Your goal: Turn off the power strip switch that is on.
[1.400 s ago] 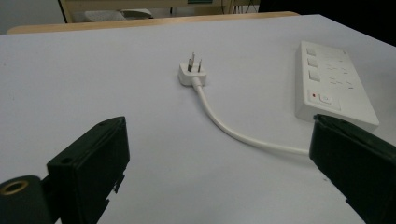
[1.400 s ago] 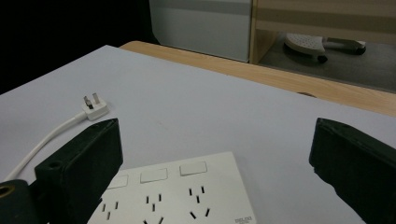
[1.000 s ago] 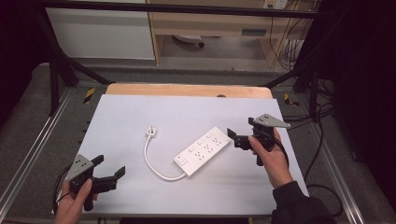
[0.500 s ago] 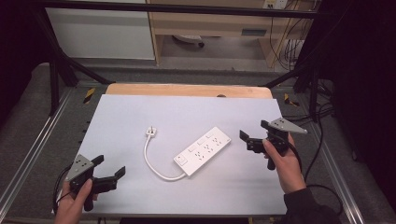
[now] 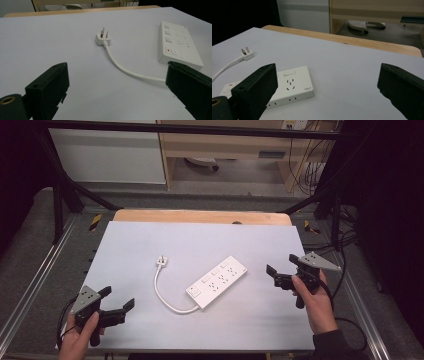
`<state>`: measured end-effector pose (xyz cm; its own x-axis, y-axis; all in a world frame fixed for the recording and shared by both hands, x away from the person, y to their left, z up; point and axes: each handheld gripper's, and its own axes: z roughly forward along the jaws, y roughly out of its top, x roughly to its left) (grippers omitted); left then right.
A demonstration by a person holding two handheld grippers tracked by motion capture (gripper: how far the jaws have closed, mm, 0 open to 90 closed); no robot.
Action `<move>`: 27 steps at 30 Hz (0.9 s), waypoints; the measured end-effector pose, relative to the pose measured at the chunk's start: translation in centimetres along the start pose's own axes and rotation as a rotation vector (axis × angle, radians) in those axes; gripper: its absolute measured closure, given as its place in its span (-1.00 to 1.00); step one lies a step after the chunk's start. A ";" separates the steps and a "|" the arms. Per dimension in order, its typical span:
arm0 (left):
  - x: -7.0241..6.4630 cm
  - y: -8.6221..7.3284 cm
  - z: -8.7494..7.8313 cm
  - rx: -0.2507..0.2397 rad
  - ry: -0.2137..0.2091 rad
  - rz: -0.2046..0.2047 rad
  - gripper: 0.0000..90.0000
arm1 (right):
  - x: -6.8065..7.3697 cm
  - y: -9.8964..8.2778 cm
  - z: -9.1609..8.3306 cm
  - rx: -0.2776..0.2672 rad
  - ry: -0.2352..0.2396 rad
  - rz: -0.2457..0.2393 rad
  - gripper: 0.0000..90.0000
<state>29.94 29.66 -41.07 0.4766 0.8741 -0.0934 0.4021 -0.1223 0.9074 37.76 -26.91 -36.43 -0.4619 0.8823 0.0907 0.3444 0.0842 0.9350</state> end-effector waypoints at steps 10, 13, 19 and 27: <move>0.0 0.0 0.0 0.000 0.000 0.000 -0.89 | -1.0 -1.9 -1.0 0.000 -0.052 0.006 -0.96; 0.0 0.0 0.0 0.003 -0.001 0.001 -0.89 | -1.2 -2.4 -1.3 0.004 -0.057 0.001 -0.96; 0.0 0.0 0.0 0.004 0.001 0.002 -0.89 | -1.5 -3.6 -1.7 0.007 -0.062 0.003 -0.96; -0.1 0.0 0.1 0.004 0.001 0.002 -0.89 | -1.8 -5.5 -1.9 0.028 -0.059 0.026 -0.95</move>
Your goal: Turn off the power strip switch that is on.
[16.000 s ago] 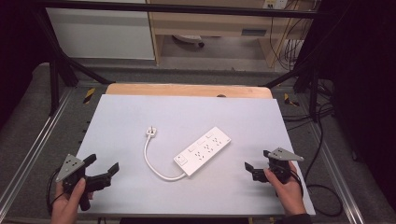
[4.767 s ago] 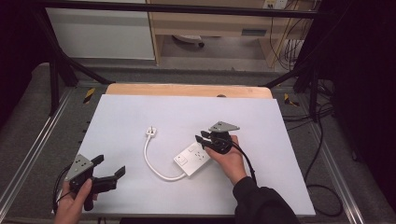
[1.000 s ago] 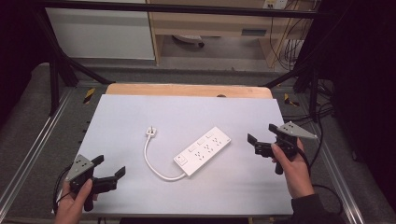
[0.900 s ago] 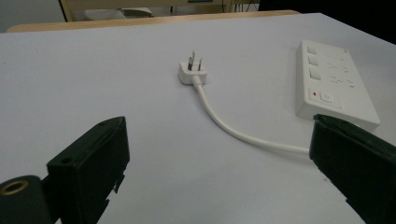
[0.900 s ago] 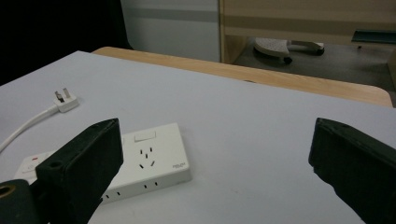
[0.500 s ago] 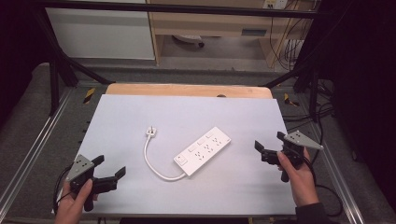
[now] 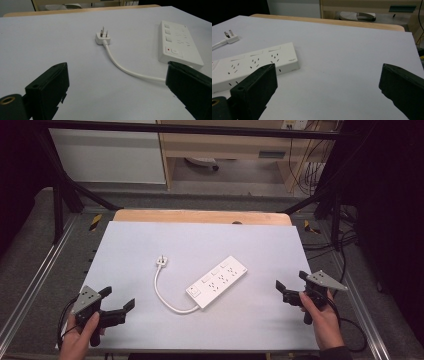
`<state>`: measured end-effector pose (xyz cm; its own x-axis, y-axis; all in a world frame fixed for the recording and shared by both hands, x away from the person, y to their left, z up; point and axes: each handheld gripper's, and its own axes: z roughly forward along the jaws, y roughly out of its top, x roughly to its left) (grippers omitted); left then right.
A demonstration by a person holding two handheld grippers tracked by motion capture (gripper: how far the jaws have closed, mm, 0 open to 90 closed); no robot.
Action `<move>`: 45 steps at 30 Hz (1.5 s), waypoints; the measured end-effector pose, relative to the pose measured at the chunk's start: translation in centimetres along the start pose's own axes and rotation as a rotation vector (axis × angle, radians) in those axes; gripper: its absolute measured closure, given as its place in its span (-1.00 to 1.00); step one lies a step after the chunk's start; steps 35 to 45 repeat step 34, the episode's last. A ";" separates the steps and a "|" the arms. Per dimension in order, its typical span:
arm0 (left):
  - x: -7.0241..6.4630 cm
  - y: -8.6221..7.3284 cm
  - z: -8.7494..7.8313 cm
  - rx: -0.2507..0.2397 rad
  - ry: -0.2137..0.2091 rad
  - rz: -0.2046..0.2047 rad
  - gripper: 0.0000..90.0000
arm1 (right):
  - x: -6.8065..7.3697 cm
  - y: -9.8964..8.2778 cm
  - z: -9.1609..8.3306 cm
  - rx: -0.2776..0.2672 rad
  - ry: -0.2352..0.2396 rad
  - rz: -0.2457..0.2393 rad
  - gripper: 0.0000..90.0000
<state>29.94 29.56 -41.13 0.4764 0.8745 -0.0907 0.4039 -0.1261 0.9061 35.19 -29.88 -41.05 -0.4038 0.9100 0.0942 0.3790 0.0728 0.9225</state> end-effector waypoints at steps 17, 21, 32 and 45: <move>0.0 0.0 0.0 0.003 -0.009 -0.008 -0.89 | 0.7 -2.5 1.1 0.051 0.039 -0.019 -0.92; -0.1 0.0 0.1 0.005 -0.006 -0.002 -0.89 | 1.0 -2.8 1.7 0.070 0.055 -0.020 -0.93; -0.1 0.0 0.1 0.007 -0.012 0.004 -0.89 | 2.0 -2.9 4.5 0.146 0.022 -0.039 -0.93; -0.1 0.0 0.1 0.007 -0.012 0.007 -0.89 | 2.0 -3.0 5.1 0.169 -0.001 -0.055 -0.93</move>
